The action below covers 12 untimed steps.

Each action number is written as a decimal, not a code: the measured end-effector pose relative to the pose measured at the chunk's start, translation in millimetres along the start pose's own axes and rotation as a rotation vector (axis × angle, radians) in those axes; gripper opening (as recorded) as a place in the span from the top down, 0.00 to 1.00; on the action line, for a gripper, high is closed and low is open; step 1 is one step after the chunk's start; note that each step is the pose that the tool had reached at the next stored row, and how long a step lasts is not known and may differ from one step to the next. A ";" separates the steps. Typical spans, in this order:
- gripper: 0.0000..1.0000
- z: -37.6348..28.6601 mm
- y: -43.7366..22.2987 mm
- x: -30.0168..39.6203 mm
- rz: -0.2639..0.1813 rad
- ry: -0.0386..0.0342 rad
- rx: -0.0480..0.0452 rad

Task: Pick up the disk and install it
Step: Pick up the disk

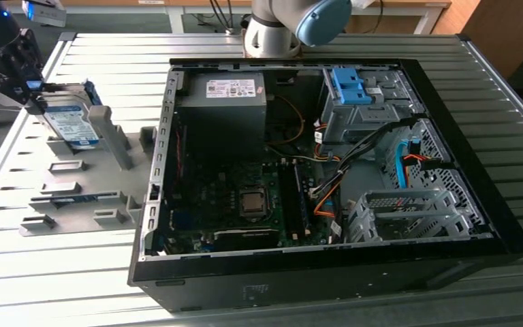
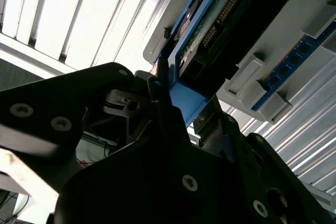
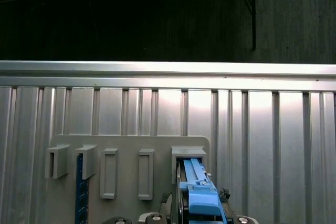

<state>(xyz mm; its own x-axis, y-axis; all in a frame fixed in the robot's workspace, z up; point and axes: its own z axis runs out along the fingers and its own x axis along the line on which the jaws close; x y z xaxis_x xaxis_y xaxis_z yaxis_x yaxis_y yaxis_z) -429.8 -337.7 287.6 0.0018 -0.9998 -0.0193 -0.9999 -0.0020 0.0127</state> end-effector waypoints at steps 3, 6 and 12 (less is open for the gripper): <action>0.64 0.0 0.0 0.0 0.000 0.0001 0.0000; 0.64 0.0 0.0 0.0 0.001 0.0000 0.0001; 0.64 -0.5 0.0 0.0 0.001 0.0001 0.0000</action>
<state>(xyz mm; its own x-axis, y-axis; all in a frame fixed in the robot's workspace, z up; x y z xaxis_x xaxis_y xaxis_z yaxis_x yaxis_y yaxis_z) -429.8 -337.7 288.1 0.0008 -0.9998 -0.0192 -0.9999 -0.0010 0.0127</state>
